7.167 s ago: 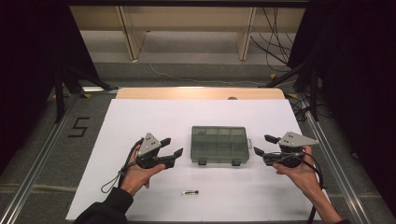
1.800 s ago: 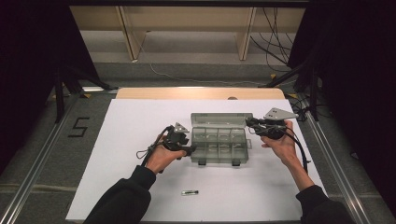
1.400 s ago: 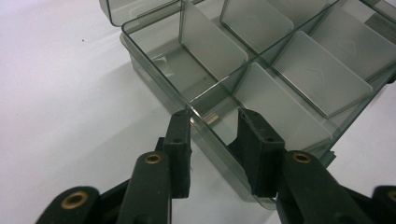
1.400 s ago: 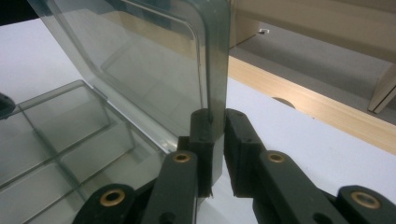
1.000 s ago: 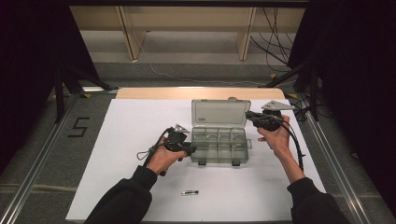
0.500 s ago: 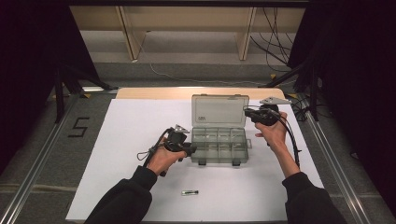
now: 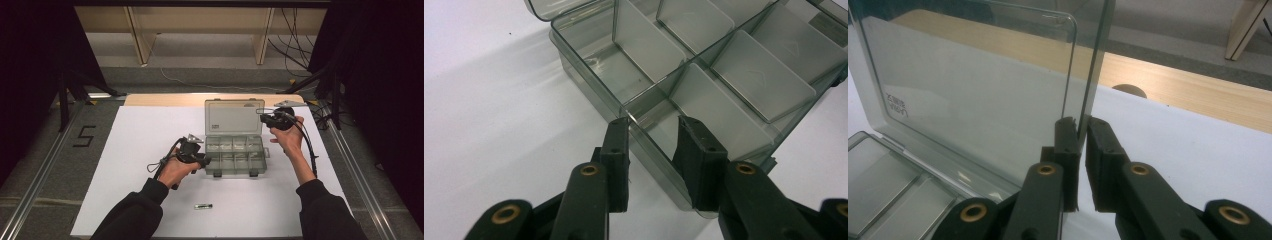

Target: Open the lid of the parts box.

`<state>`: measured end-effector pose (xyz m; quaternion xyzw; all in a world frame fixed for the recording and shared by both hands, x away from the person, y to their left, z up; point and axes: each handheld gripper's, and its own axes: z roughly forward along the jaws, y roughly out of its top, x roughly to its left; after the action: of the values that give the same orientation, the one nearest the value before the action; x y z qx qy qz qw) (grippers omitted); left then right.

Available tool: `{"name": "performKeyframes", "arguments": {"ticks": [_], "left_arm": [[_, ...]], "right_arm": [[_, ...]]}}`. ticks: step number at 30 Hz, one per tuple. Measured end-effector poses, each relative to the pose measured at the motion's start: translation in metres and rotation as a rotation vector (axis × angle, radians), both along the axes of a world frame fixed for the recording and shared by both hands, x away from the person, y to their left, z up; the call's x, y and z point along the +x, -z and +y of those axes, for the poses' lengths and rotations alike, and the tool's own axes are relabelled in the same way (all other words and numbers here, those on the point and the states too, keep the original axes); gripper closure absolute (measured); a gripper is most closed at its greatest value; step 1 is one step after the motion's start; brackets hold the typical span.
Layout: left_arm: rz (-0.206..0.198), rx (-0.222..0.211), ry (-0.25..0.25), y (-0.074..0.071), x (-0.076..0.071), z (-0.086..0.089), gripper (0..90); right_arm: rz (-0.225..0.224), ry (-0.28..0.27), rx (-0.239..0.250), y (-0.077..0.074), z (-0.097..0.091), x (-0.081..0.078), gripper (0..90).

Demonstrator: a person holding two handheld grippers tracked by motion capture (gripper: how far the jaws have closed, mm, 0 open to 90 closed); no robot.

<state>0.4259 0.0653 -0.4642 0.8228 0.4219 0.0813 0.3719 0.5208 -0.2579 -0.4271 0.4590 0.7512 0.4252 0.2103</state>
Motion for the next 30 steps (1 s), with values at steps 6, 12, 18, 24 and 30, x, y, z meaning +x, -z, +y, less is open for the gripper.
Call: {"name": "performKeyframes", "arguments": {"ticks": [6,12,18,24,30], "left_arm": [[0.003,0.000,0.008,0.000,0.000,0.001,66.0],[-0.001,0.000,0.004,0.000,0.000,0.000,65.9],[-0.001,-0.004,0.007,0.000,0.001,0.001,65.4],[-0.008,-0.003,0.009,0.001,0.001,0.000,65.0],[-0.005,-0.007,0.011,0.001,0.001,0.001,64.1]], "right_arm": [[-0.004,0.014,-0.004,0.001,0.001,0.003,84.6],[0.014,0.034,-0.010,0.001,0.003,0.008,83.8],[0.048,0.058,-0.004,0.000,0.005,0.009,83.7],[0.035,0.059,0.014,-0.001,0.003,0.010,89.5],[0.041,0.052,0.023,0.001,0.001,0.010,87.5]]}}
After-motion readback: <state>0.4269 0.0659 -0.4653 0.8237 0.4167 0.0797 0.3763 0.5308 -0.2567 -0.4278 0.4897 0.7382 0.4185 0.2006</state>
